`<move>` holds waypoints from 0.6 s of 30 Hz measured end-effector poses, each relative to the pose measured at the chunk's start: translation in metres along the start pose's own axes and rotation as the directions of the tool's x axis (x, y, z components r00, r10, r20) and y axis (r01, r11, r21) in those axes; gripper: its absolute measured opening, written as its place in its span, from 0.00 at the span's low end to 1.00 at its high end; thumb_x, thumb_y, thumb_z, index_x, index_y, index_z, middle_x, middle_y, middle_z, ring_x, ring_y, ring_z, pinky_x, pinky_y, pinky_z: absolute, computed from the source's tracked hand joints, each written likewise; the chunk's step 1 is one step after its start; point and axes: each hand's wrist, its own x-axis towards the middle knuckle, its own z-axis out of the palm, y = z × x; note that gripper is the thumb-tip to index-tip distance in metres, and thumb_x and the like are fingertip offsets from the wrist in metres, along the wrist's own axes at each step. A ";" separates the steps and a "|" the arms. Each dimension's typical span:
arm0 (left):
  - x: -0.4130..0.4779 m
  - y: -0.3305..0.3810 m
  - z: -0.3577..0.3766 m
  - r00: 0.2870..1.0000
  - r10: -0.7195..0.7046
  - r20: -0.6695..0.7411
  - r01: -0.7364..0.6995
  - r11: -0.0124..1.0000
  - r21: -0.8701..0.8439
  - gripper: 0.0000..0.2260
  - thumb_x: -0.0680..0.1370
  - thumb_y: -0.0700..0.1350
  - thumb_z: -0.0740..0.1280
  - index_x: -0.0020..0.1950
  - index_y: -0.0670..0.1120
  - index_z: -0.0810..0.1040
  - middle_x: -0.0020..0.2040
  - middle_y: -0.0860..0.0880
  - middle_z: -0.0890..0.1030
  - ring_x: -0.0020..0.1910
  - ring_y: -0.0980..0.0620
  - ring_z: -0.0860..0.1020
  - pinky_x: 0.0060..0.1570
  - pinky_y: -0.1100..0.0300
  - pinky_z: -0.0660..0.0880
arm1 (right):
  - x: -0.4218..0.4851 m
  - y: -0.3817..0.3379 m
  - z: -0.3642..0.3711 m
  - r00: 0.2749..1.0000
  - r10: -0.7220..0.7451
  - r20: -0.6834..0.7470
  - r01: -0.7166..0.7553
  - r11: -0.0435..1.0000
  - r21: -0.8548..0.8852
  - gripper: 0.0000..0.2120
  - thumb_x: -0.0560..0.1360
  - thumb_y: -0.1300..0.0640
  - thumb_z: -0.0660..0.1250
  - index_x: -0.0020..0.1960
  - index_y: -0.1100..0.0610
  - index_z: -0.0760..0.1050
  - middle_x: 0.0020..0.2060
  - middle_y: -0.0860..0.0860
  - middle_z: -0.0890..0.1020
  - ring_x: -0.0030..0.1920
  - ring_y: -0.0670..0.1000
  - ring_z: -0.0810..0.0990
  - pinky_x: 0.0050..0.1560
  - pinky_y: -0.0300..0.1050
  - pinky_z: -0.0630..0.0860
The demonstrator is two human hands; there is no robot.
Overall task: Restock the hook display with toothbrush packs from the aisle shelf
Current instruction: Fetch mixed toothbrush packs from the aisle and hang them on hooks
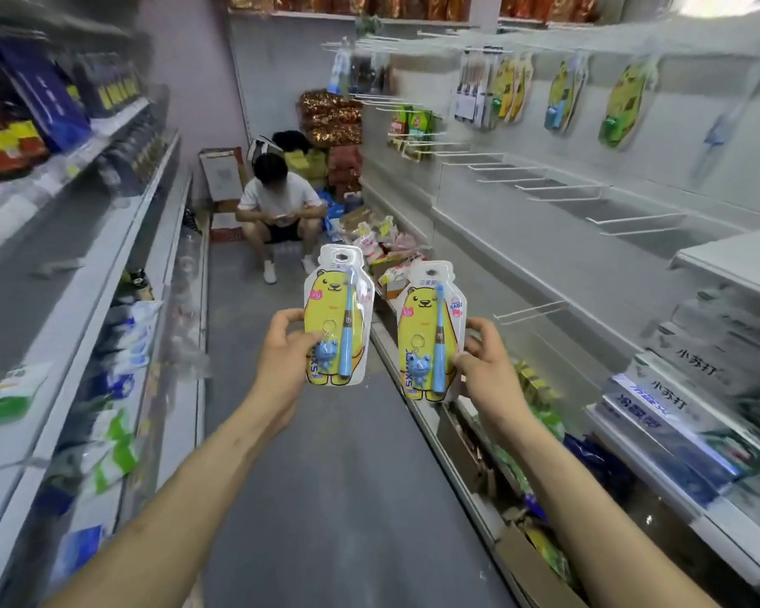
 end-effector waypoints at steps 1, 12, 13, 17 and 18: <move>0.027 0.003 -0.003 1.000 0.015 0.016 -0.015 1.000 0.000 0.10 0.82 0.35 0.64 0.59 0.49 0.74 0.56 0.38 0.85 0.46 0.42 0.84 0.44 0.48 0.80 | 0.022 -0.002 0.010 1.000 -0.001 -0.014 0.001 1.000 -0.010 0.24 0.79 0.69 0.58 0.63 0.43 0.71 0.55 0.46 0.87 0.49 0.62 0.88 0.44 0.79 0.79; 0.300 0.067 -0.014 0.970 0.057 0.235 -0.059 0.998 0.001 0.09 0.82 0.36 0.65 0.59 0.48 0.76 0.54 0.44 0.87 0.51 0.40 0.86 0.55 0.31 0.79 | 0.214 -0.055 0.127 0.969 -0.008 -0.248 0.032 0.995 0.093 0.25 0.79 0.73 0.55 0.66 0.49 0.71 0.55 0.51 0.87 0.52 0.57 0.88 0.42 0.54 0.82; 0.317 0.072 -0.007 0.965 0.058 0.256 -0.058 0.998 -0.007 0.09 0.82 0.37 0.65 0.59 0.48 0.76 0.55 0.43 0.86 0.53 0.39 0.86 0.56 0.32 0.79 | 0.227 -0.057 0.130 0.964 -0.012 -0.266 0.035 0.996 0.083 0.25 0.79 0.73 0.56 0.67 0.49 0.71 0.55 0.50 0.87 0.53 0.56 0.88 0.44 0.56 0.83; 0.384 0.085 0.029 0.930 0.067 0.361 -0.053 0.997 -0.047 0.09 0.83 0.38 0.65 0.61 0.48 0.75 0.53 0.44 0.87 0.48 0.42 0.86 0.49 0.39 0.80 | 0.280 -0.070 0.132 0.935 -0.045 -0.352 0.068 0.996 0.054 0.23 0.80 0.72 0.58 0.66 0.48 0.71 0.52 0.45 0.88 0.53 0.51 0.88 0.50 0.57 0.84; 0.400 0.087 0.040 0.919 0.066 0.388 -0.051 0.997 -0.050 0.10 0.83 0.38 0.64 0.63 0.47 0.75 0.54 0.44 0.86 0.48 0.43 0.87 0.49 0.41 0.81 | 0.294 -0.073 0.132 0.926 -0.050 -0.373 0.078 0.995 0.059 0.23 0.81 0.72 0.58 0.66 0.48 0.72 0.52 0.45 0.88 0.52 0.50 0.88 0.50 0.56 0.84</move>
